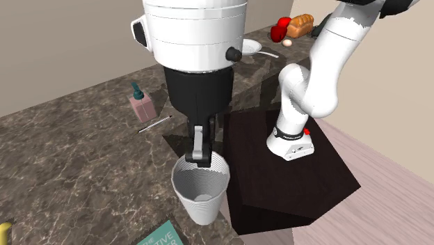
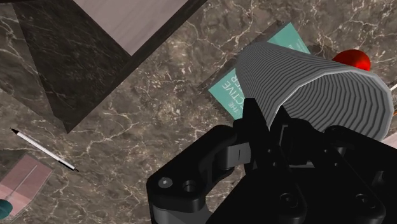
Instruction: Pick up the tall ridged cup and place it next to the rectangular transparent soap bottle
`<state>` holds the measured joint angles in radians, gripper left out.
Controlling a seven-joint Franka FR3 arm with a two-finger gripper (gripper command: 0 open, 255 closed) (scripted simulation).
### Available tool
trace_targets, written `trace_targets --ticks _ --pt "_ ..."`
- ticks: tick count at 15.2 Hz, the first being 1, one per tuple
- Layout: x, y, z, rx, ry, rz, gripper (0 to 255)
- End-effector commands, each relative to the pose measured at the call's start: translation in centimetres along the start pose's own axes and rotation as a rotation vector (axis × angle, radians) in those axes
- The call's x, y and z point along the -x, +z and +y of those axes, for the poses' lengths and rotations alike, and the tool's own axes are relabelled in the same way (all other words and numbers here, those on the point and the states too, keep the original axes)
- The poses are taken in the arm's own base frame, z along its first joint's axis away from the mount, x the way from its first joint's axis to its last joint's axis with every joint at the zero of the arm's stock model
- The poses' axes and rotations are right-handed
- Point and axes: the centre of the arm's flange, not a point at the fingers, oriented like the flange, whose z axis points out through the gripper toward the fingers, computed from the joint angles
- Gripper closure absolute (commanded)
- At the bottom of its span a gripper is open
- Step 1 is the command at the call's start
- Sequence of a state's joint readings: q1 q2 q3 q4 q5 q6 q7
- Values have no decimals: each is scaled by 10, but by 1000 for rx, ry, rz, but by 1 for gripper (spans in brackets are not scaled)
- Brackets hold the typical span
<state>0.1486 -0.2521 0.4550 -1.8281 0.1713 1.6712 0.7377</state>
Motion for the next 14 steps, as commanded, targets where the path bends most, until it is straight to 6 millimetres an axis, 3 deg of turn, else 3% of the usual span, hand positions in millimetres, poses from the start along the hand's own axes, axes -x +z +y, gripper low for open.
trace_targets --ticks 1,4,14 --pt "0 -10 -1 0 0 0 255" --pt "0 -22 -2 0 0 0 255" --pt "-87 -31 97 0 0 0 255"
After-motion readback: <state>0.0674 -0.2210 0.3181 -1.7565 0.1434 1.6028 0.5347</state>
